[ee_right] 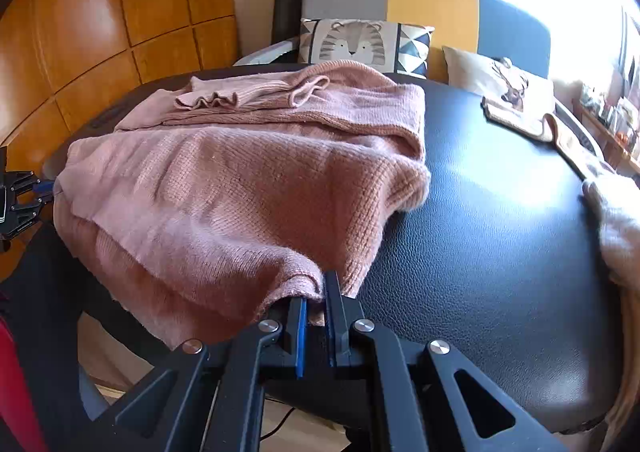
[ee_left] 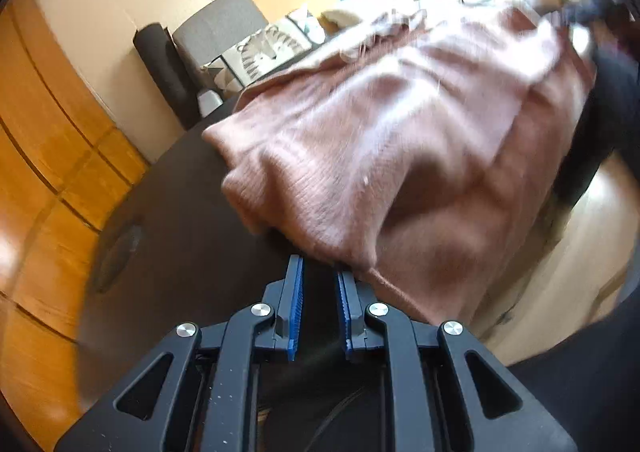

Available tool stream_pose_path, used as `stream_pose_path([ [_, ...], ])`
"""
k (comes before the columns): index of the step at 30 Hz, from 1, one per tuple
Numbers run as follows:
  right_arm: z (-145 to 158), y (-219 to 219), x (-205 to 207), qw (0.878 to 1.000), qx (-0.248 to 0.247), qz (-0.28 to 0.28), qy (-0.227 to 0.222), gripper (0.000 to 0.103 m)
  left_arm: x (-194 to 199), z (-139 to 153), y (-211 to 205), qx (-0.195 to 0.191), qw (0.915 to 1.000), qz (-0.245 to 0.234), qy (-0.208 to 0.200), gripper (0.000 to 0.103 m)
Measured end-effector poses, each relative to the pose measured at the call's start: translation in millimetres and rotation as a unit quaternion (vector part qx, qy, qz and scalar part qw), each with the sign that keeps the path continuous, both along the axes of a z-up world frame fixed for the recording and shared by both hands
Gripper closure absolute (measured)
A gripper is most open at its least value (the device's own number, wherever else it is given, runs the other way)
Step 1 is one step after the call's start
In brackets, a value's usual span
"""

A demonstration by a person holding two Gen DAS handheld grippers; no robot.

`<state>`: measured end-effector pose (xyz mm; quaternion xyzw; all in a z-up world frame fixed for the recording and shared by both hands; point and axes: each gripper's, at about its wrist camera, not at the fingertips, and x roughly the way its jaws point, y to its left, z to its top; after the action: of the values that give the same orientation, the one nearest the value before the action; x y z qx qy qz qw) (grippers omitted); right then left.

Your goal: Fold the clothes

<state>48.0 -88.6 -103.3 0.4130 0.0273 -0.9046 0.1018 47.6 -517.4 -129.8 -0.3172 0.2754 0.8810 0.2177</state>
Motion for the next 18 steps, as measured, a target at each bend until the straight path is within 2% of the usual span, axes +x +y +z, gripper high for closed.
stream_pose_path([
  [3, -1.3, 2.7, -1.3, 1.0, -0.006, -0.009, -0.003, 0.097, 5.1, 5.1, 2.0, 0.02, 0.9996, 0.007, -0.021, 0.086],
  [7, -3.5, 4.9, -5.2, 1.0, -0.013, -0.014, -0.006, 0.097, 24.8, 12.9, 12.3, 0.035, 0.9991, -0.018, -0.017, 0.086],
  [9, -3.1, 3.1, -6.1, 1.0, -0.01, -0.013, -0.006, 0.097, 23.5, 14.2, 4.4, 0.046, 0.9987, 0.012, -0.02, 0.086],
  [12, -3.8, 0.7, -5.1, 1.0, -0.002, -0.007, -0.005, 0.097, 22.6, 20.2, -15.0, 0.086, 0.9931, 0.077, -0.023, 0.086],
  [14, -4.6, 2.0, -4.9, 1.0, -0.006, -0.009, -0.005, 0.097, 24.7, 27.7, -19.3, 0.11, 0.9897, 0.09, -0.022, 0.086],
  [15, -4.9, 3.0, -4.9, 1.0, -0.01, -0.01, -0.005, 0.097, 27.0, 31.9, -17.5, 0.119, 0.9889, 0.085, -0.022, 0.086],
  [17, -5.5, 3.3, -5.0, 1.0, -0.013, -0.012, -0.005, 0.097, 36.5, 37.9, -1.3, 0.133, 0.9897, 0.044, -0.028, 0.085],
  [18, -5.8, 3.1, -5.1, 1.0, -0.014, -0.013, -0.005, 0.097, 40.7, 37.6, 12.8, 0.138, 0.9892, 0.014, -0.047, 0.085],
])
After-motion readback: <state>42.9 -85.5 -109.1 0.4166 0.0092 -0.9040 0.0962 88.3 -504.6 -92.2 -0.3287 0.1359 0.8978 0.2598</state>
